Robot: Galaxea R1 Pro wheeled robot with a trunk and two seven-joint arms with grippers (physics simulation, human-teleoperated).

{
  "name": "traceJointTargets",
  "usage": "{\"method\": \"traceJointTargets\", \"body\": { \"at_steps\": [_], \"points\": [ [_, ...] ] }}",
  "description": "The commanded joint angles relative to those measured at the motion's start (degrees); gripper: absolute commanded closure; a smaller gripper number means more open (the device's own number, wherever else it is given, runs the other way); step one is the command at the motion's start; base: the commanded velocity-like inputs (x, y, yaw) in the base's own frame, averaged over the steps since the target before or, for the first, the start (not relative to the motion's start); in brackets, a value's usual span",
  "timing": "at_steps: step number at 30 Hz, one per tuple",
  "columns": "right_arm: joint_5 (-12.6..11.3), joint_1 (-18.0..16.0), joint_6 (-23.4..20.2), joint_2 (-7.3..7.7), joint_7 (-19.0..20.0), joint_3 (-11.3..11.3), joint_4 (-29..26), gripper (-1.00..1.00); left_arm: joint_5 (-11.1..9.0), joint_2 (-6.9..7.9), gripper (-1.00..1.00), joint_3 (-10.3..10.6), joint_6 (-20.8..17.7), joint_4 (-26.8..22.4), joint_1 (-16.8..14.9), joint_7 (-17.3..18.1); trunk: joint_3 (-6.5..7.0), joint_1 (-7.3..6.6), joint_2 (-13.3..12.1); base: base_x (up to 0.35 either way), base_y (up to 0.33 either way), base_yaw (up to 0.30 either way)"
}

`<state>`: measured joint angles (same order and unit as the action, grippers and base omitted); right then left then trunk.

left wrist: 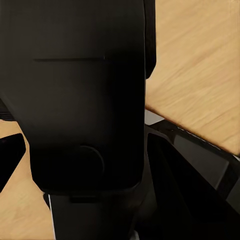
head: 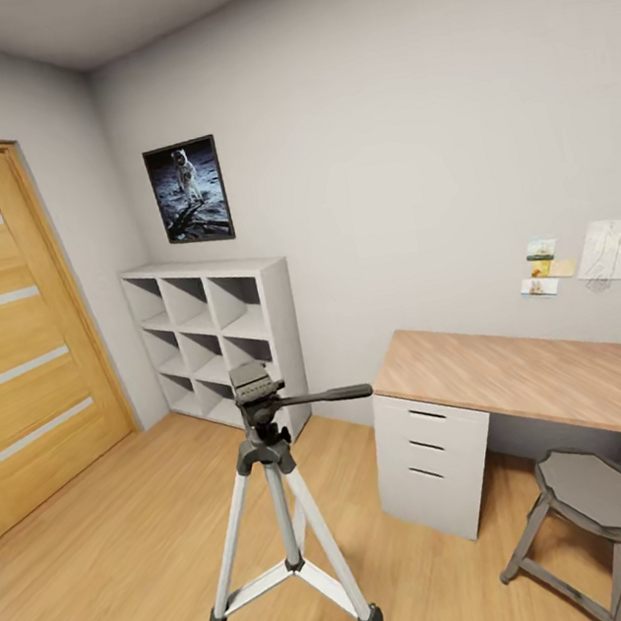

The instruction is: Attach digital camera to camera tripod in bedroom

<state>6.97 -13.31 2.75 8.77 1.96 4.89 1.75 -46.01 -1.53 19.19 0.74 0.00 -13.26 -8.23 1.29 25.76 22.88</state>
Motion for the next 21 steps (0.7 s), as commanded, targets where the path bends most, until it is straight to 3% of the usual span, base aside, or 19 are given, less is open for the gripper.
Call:
{"method": "traceJointTargets", "body": {
  "at_steps": [1,21],
  "points": [
    [0.59,-0.05,0.30,0.05,0.14,0.49,0.18,-1.00,-0.33,-0.03,1.00,0.50,0.05,0.00,-0.02,-0.21,-0.02,0.02,0.04,0.024,-0.021,0.215],
    [0.59,-0.05,0.42,0.11,0.15,0.52,0.18,-1.00,-0.48,-0.04,1.00,0.51,0.05,0.00,-0.01,-0.21,-0.02,0.02,0.04,0.003,-0.003,0.260]
  ]
}}
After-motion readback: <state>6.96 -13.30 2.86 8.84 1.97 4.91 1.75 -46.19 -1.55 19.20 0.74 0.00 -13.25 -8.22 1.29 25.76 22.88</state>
